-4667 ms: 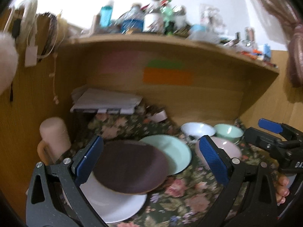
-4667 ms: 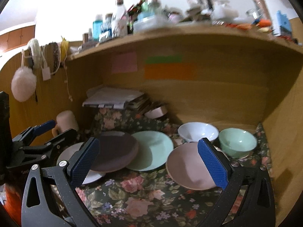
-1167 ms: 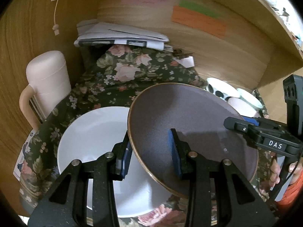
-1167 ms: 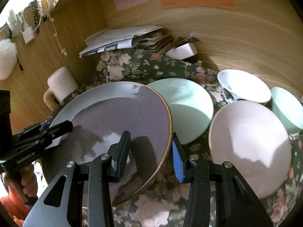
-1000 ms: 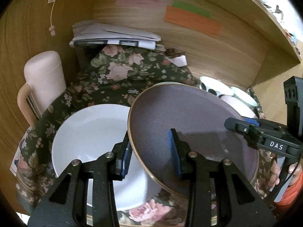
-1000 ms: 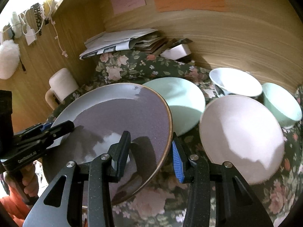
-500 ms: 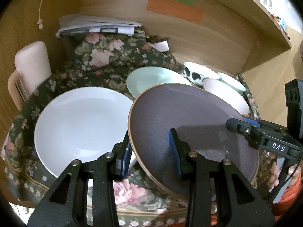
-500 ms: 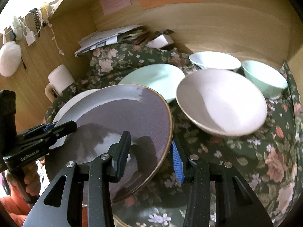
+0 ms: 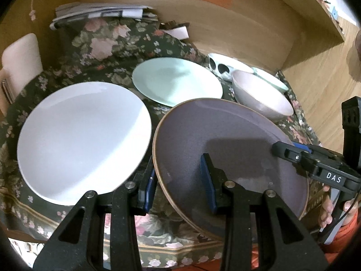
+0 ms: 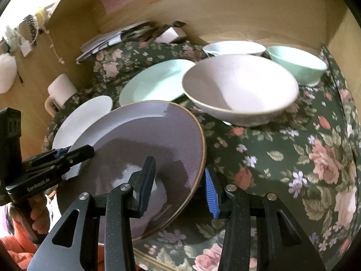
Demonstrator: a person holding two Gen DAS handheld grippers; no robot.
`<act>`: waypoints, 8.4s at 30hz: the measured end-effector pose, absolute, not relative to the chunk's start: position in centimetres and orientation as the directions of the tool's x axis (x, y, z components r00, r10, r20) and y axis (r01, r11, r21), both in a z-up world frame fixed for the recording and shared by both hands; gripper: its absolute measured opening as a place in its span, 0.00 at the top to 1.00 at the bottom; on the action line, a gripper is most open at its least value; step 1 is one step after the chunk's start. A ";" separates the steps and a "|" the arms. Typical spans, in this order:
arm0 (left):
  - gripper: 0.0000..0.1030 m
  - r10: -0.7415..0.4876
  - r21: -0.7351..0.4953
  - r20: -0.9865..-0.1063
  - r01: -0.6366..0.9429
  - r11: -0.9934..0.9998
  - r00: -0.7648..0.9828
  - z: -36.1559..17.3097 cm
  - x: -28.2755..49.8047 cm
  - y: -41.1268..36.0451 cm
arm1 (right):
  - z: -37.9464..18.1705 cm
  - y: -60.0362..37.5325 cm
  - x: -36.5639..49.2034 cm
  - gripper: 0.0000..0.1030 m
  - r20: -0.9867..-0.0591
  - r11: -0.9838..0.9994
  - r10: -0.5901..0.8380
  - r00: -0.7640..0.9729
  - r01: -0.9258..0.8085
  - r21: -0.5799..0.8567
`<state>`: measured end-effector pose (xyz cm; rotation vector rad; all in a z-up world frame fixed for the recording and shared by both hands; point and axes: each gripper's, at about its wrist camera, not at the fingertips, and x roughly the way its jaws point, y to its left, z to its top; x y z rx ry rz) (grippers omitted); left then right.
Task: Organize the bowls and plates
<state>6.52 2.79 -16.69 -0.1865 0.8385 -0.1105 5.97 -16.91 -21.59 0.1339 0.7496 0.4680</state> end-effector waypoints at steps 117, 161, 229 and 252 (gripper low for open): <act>0.57 0.073 -0.155 -0.739 -0.275 0.949 0.670 -18.8 6.5 19.5 | -21.0 3.7 14.4 0.61 -0.751 0.727 0.522 0.404 -0.672 0.144; 0.57 -0.004 -0.104 -0.627 -0.079 0.991 0.779 -12.3 4.5 8.9 | -16.6 -9.2 7.7 0.61 -0.575 0.803 0.556 0.600 -0.566 0.186; 0.58 -0.164 -0.141 -0.721 0.089 0.986 0.673 -19.4 7.5 0.5 | -20.9 -18.1 6.8 0.60 -0.666 0.907 0.403 0.628 -0.369 0.200; 0.31 -0.031 -0.061 -0.647 -0.011 0.998 0.762 -14.8 10.2 4.4 | -15.4 -15.7 10.6 0.59 -0.593 0.882 0.450 0.668 -0.434 0.181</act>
